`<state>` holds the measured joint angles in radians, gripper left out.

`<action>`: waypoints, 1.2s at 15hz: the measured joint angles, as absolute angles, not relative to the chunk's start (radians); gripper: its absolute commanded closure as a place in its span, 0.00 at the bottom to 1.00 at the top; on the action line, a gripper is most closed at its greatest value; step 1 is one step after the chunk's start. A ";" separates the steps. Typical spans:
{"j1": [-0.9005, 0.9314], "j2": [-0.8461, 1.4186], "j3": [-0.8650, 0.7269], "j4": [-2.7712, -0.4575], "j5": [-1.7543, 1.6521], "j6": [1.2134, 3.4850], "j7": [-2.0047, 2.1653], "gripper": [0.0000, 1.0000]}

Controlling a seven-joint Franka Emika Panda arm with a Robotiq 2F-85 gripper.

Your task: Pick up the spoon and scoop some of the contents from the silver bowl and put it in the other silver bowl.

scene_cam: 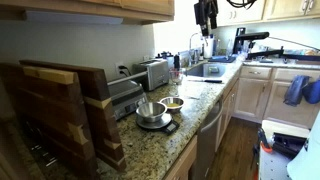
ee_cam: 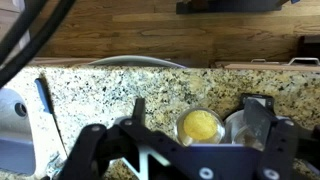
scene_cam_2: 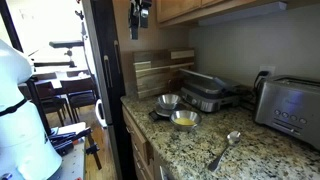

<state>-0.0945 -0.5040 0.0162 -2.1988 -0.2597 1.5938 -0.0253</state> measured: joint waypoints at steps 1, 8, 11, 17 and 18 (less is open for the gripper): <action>-0.094 -0.504 0.016 -2.199 -0.260 1.594 -0.025 0.00; -0.090 -0.501 0.013 -2.199 -0.260 1.594 -0.025 0.00; -0.087 -0.475 -0.008 -2.199 -0.256 1.617 -0.043 0.00; -0.090 -0.326 -0.144 -2.207 -0.205 1.809 -0.179 0.00; -0.092 -0.296 -0.164 -2.207 -0.189 1.839 -0.206 0.00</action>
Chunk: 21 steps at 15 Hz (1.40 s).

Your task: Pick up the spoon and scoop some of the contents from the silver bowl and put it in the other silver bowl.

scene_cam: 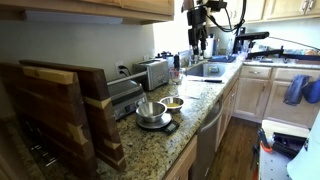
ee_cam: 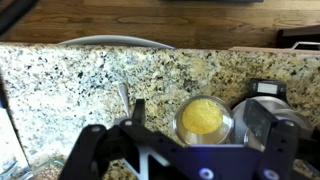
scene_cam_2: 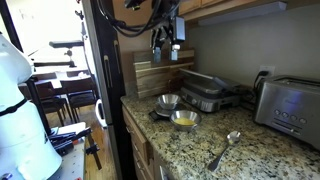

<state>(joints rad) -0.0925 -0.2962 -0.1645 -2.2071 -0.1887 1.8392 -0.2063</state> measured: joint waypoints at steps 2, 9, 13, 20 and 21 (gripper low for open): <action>-0.098 -0.234 -0.194 -2.205 -0.165 1.888 -0.253 0.00; -0.109 -0.146 -0.201 -2.168 -0.160 1.899 -0.266 0.00; -0.114 -0.121 -0.202 -2.169 -0.160 1.963 -0.266 0.00; -0.194 0.121 -0.224 -2.120 -0.077 2.284 -0.364 0.00; -0.202 0.157 -0.224 -2.100 -0.061 2.307 -0.380 0.00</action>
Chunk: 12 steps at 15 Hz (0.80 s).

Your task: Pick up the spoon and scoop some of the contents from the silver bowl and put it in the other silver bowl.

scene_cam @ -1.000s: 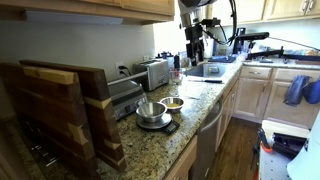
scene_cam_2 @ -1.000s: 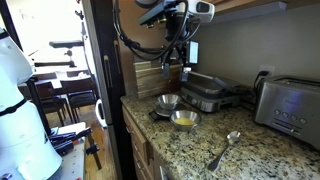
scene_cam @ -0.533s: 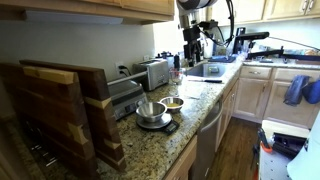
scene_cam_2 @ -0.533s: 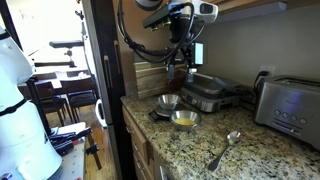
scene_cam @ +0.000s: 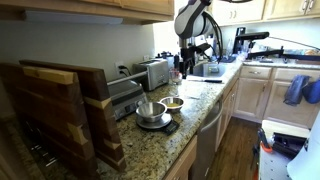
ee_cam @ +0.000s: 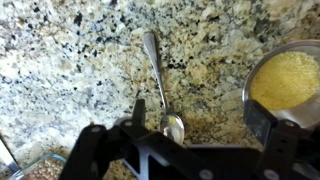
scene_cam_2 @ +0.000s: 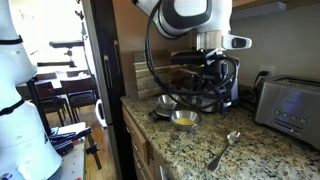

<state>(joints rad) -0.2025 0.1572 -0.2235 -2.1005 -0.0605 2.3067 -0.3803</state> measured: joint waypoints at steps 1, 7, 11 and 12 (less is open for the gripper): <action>-0.206 0.181 -0.223 -2.088 -0.059 2.310 -0.382 0.00; -0.206 0.193 -0.215 -2.080 -0.059 2.309 -0.382 0.00; -0.222 0.257 -0.212 -2.051 -0.031 2.310 -0.424 0.00; -0.232 0.282 -0.209 -2.035 -0.014 2.310 -0.449 0.00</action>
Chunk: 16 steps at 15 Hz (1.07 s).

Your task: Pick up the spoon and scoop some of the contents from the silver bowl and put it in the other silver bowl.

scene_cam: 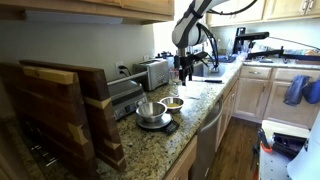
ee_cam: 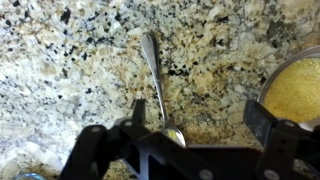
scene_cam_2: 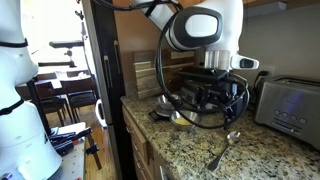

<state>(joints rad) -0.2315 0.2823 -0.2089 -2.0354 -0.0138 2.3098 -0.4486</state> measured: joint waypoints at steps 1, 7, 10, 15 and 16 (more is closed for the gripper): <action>-0.244 0.310 -0.204 -2.016 0.004 2.310 -0.477 0.00; -0.313 0.441 -0.148 -1.912 0.052 2.310 -0.605 0.00; -0.326 0.493 -0.129 -1.870 0.052 2.310 -0.638 0.00; -0.331 0.573 -0.117 -1.794 0.049 2.308 -0.676 0.00; -0.332 0.588 -0.116 -1.777 0.049 2.307 -0.684 0.00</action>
